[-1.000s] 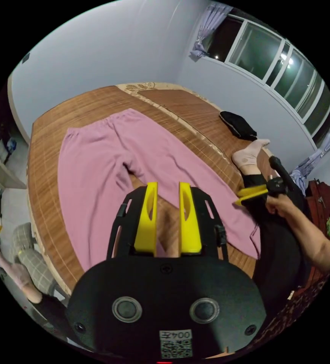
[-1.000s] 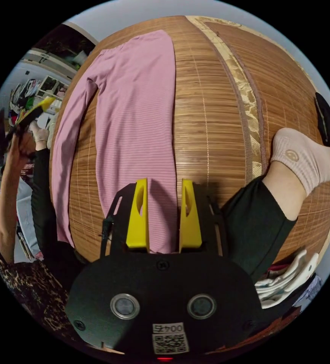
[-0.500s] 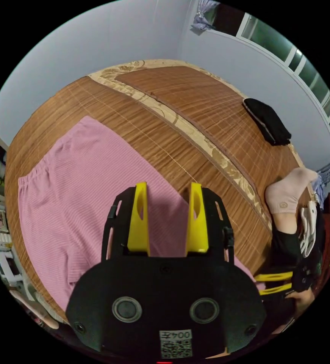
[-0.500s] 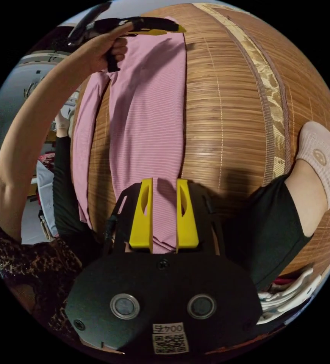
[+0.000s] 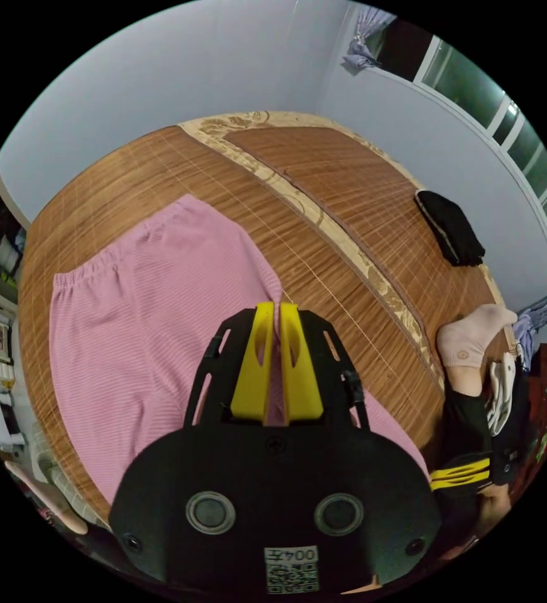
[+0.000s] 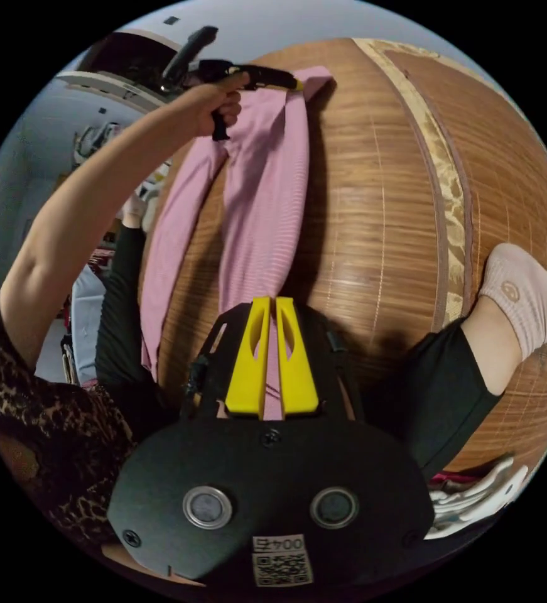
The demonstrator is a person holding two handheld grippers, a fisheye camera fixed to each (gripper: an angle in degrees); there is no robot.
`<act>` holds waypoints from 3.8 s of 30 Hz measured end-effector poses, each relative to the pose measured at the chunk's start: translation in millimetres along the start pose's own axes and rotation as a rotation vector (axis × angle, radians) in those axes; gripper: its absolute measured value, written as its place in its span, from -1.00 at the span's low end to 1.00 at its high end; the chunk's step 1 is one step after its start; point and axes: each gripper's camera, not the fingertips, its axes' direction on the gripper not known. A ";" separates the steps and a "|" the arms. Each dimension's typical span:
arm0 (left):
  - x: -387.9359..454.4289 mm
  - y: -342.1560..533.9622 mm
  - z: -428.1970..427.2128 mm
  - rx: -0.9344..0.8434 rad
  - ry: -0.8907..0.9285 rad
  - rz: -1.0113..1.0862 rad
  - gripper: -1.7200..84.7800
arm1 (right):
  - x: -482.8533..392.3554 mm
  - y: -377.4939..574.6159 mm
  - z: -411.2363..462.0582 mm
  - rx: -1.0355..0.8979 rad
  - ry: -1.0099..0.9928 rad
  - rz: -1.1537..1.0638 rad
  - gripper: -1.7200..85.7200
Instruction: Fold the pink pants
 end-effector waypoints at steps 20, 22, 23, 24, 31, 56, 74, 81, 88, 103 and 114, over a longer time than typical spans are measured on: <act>-266.2 132.8 -162.6 0.126 0.202 -0.152 -0.93 | -210.1 -25.6 85.9 0.102 -0.379 -0.431 -0.91; -290.3 149.3 -159.0 0.129 0.199 -0.176 -0.93 | -223.0 -35.4 115.0 0.075 -0.410 -0.417 -0.91; -296.4 153.4 -157.4 0.129 0.201 -0.186 -0.93 | -225.8 -37.9 122.3 0.070 -0.415 -0.411 -0.92; -308.2 161.5 -153.2 0.129 0.205 -0.208 -0.93 | -230.7 -42.8 137.4 0.061 -0.424 -0.400 -0.92; -361.4 202.5 -120.3 0.128 0.192 -0.316 -0.92 | -249.4 -70.5 226.5 -0.012 -0.454 -0.312 -0.92; -286.7 328.6 -134.4 0.122 0.114 -0.359 -0.92 | -225.3 -5.5 262.1 -0.297 0.007 -0.163 -0.91; -207.8 485.6 -222.9 0.332 0.192 -0.446 -0.84 | -296.5 62.3 207.9 -0.282 0.249 -0.142 -0.74; -175.7 393.5 -230.8 0.303 0.108 -0.285 -0.67 | -287.3 16.1 231.5 -0.011 0.286 -0.216 -0.74; -159.8 284.5 -178.7 0.194 -0.112 -0.213 -0.59 | -256.9 24.8 265.6 0.089 0.231 -0.141 -0.82; -359.6 385.7 -211.7 0.372 0.310 -0.619 -0.84 | -231.1 33.5 262.4 0.078 0.137 -0.108 -0.87; -381.3 390.1 -195.9 0.376 0.433 -0.606 -0.84 | -214.0 45.1 259.2 0.088 0.132 -0.107 -0.87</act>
